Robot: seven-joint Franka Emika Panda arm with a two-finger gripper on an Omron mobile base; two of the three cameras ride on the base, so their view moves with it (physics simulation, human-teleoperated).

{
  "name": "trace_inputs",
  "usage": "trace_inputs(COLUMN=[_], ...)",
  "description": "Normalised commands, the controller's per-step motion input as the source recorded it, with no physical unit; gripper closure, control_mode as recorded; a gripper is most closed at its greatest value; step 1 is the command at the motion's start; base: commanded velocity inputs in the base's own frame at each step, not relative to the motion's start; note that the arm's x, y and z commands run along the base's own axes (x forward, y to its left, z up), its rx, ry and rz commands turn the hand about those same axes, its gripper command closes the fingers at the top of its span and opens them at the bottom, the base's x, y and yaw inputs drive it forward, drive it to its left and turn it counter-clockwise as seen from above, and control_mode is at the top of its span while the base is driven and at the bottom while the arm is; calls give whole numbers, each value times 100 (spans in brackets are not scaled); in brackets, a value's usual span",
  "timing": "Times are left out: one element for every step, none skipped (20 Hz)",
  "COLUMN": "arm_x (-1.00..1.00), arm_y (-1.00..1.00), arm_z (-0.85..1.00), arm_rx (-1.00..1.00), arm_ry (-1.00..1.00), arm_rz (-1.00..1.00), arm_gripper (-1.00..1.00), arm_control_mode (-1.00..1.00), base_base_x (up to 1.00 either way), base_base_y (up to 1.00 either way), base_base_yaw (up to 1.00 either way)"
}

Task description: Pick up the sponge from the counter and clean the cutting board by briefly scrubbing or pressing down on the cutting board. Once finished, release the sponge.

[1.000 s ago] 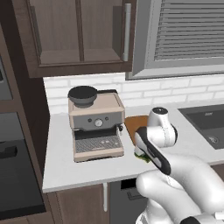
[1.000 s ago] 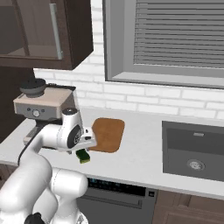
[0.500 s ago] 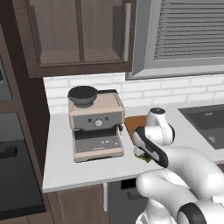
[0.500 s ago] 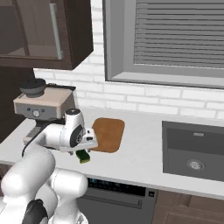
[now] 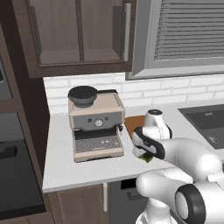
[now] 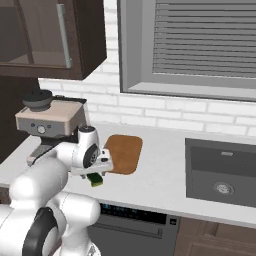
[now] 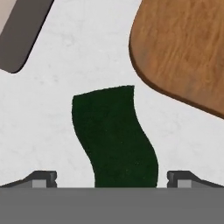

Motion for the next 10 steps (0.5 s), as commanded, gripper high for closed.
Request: trace_inputs(arm_x=[0, 0, 0, 0, 0, 0, 0, 0, 0, 0], arm_y=[0, 0, 0, 0, 0, 0, 0, 0, 0, 0], arm_z=[-27, -26, -27, -29, -29, -30, -30, -30, -31, -30], arm_rx=[0, 0, 0, 0, 0, 0, 0, 0, 0, 0], arm_ry=[0, 0, 0, 0, 0, 0, 0, 0, 0, 0], arm_rz=[0, 0, 0, 0, 0, 0, 0, 0, 0, 0], arm_gripper=[-100, -100, -100, -100, -100, -100, -100, -100, -100, -100], arm_control_mode=[-100, -100, -100, -100, -100, -100, -100, -100, -100, -100], base_base_x=[0, 0, 0, 0, 0, 0, 0, 0, 0, 0], base_base_y=[0, 0, 0, 0, 0, 0, 0, 0, 0, 0], base_base_yaw=[0, 0, 0, 0, 0, 0, 0, 0, 0, 0])
